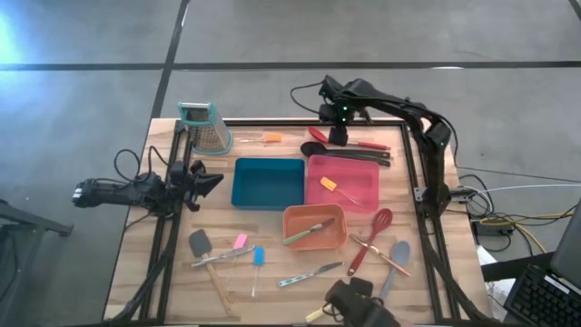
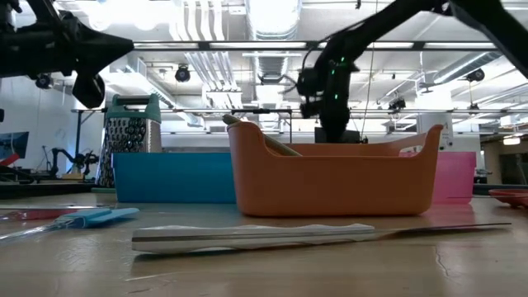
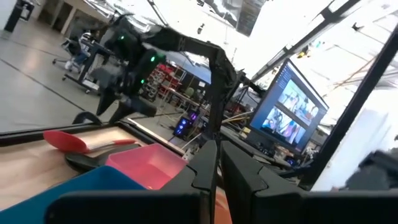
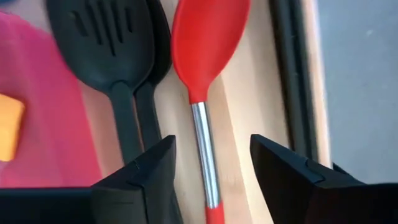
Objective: Pick & Place Kitchen Items
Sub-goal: Put the red serving spoon into the blue bin
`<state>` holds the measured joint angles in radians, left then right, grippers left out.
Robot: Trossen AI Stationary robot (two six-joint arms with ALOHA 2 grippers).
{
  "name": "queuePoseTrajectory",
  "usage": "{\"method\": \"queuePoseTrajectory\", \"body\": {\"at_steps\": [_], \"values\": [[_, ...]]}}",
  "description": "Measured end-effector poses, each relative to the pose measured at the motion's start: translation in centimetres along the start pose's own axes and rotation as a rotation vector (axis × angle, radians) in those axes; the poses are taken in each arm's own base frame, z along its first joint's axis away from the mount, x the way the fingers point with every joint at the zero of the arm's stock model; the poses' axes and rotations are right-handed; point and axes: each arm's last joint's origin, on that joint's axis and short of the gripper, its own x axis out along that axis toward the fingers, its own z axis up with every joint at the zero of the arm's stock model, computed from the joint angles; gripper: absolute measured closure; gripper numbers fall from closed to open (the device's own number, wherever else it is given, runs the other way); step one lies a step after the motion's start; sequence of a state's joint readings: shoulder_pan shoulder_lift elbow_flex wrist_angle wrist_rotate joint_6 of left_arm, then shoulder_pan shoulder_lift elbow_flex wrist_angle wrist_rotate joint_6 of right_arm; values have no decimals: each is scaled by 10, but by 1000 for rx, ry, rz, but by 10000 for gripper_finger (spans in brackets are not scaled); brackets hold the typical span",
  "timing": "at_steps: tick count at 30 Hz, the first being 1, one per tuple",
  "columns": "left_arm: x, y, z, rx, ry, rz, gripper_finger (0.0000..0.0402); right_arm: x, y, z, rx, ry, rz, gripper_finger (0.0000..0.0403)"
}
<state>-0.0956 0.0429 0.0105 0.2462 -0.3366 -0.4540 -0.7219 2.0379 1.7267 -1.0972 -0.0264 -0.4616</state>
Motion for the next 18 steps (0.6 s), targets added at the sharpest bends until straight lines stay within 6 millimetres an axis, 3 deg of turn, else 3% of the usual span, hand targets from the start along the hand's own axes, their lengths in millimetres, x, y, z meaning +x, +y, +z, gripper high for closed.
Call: {"method": "queuePoseTrajectory", "body": {"at_steps": [6, 18], "values": [[0, 0, 0, -2, -4, 8, 376, 27, -4, 10, -41, -2, 10, 208], [0, 1, -1, 6, -1, 34, 376, 29, 7, 31, -35, -178, 78, 208]]}}
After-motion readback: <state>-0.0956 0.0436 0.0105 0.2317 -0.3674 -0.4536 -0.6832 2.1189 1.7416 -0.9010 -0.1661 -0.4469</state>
